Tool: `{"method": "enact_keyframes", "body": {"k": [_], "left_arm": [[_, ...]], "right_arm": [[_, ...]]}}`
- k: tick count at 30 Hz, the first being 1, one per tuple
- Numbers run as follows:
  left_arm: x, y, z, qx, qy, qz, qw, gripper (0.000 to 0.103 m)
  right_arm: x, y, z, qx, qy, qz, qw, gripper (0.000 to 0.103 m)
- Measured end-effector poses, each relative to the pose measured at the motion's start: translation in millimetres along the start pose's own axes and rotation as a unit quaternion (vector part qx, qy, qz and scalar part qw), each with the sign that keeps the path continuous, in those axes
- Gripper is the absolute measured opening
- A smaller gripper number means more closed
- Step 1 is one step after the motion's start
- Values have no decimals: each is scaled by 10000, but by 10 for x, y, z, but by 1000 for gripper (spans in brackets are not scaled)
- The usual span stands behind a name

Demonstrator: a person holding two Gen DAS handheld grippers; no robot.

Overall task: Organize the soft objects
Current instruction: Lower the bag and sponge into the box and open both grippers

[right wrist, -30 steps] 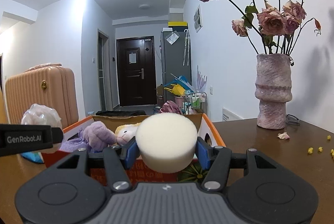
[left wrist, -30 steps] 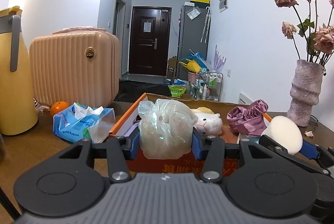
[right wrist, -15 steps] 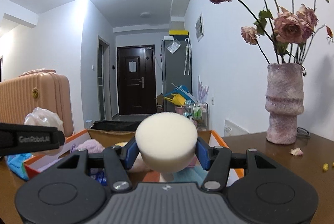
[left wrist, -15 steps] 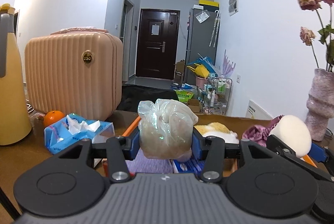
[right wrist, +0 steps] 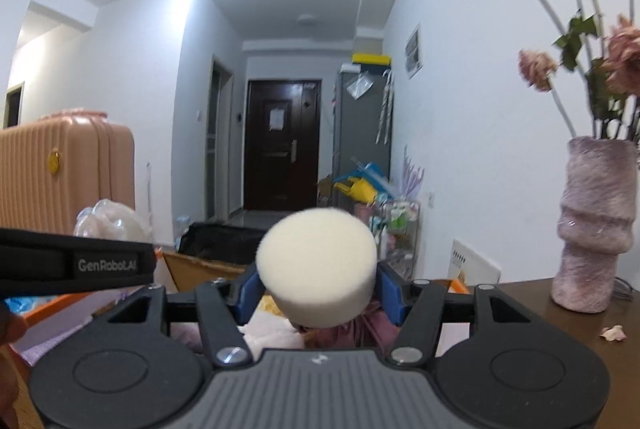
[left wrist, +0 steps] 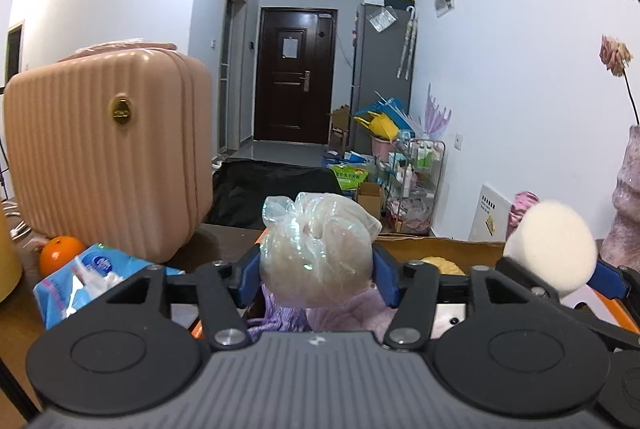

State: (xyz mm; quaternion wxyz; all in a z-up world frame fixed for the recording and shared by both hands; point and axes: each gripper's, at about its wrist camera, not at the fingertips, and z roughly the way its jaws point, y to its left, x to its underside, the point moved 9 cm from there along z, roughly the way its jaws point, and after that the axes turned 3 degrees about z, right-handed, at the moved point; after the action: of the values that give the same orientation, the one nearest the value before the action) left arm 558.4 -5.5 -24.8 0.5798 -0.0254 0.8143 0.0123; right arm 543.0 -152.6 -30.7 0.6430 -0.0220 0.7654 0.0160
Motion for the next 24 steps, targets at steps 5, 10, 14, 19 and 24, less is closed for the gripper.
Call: {"method": "enact_keyframes", "body": {"k": [5,10,14,19,24], "left_arm": [[-8,61,36,111,13,-3,9999,90],[-46,98,-46,175,-76,-83,9998,103],[-56,112,-142,267,-78,-82,9996,103],[-44,163,-360,250,-130,-99,9996,103],[-70,256,-719,317,-212,-213,9990,103]], "right_arm": [[43,-58,17,-63,256,114,9996,81],[75,-99,-41,-104,460,184,9987,92],[86,-173,-128,-168,604,364,9974,97],[29,-302,-312,-213,585,699,9956,99],[-86,-366,-682,-299,529,842,9946,103]]}}
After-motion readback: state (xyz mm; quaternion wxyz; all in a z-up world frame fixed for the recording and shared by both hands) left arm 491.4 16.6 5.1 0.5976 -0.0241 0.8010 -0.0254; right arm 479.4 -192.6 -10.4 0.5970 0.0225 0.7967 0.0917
